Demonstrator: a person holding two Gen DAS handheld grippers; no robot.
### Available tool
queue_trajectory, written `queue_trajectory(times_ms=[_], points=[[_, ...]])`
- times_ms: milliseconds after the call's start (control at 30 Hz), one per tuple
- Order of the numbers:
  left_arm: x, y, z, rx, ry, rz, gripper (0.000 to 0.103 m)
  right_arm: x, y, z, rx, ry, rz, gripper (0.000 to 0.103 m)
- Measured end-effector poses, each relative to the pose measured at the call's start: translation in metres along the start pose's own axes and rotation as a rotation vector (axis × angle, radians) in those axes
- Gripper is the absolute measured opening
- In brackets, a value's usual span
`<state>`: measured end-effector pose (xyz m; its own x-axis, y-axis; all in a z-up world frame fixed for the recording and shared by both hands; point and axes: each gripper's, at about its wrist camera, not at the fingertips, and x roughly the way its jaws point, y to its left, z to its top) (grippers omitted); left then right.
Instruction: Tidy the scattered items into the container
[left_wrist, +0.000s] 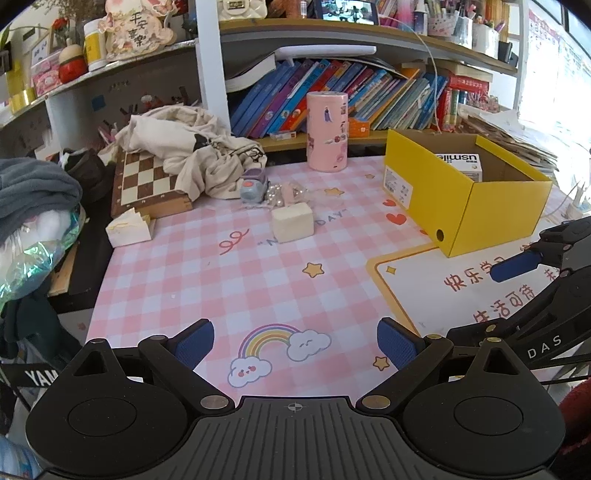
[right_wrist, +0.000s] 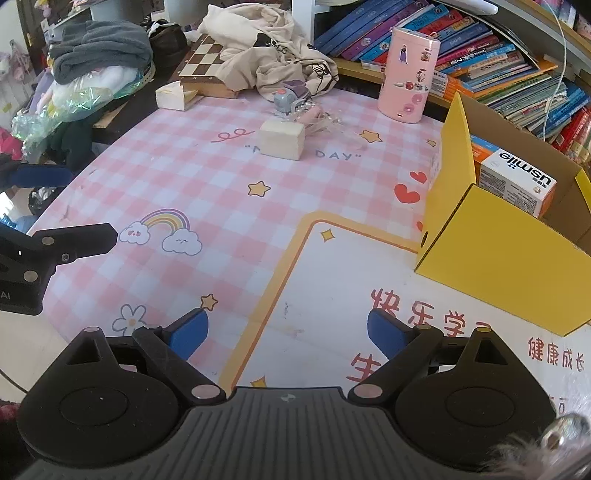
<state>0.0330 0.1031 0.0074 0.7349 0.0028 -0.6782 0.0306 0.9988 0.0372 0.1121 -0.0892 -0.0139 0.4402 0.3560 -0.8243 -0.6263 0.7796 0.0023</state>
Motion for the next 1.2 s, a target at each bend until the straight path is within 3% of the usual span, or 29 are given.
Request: queue_trajectory(times_ms=[533, 933, 1200], points=[[0.017, 0.013, 0.006, -0.074, 0.027, 0.052, 0.102, 0.022, -0.001, 0.024, -0.080, 0.003, 0.017, 0.094], [0.047, 0.021, 0.016, -0.126, 0.065, 0.050, 0.102, 0.048, -0.010, 0.043, -0.108, 0.034, 0.026, 0.094], [0.065, 0.030, 0.029, -0.141, 0.073, 0.073, 0.102, 0.067, -0.008, 0.070, -0.145, 0.004, 0.044, 0.094]])
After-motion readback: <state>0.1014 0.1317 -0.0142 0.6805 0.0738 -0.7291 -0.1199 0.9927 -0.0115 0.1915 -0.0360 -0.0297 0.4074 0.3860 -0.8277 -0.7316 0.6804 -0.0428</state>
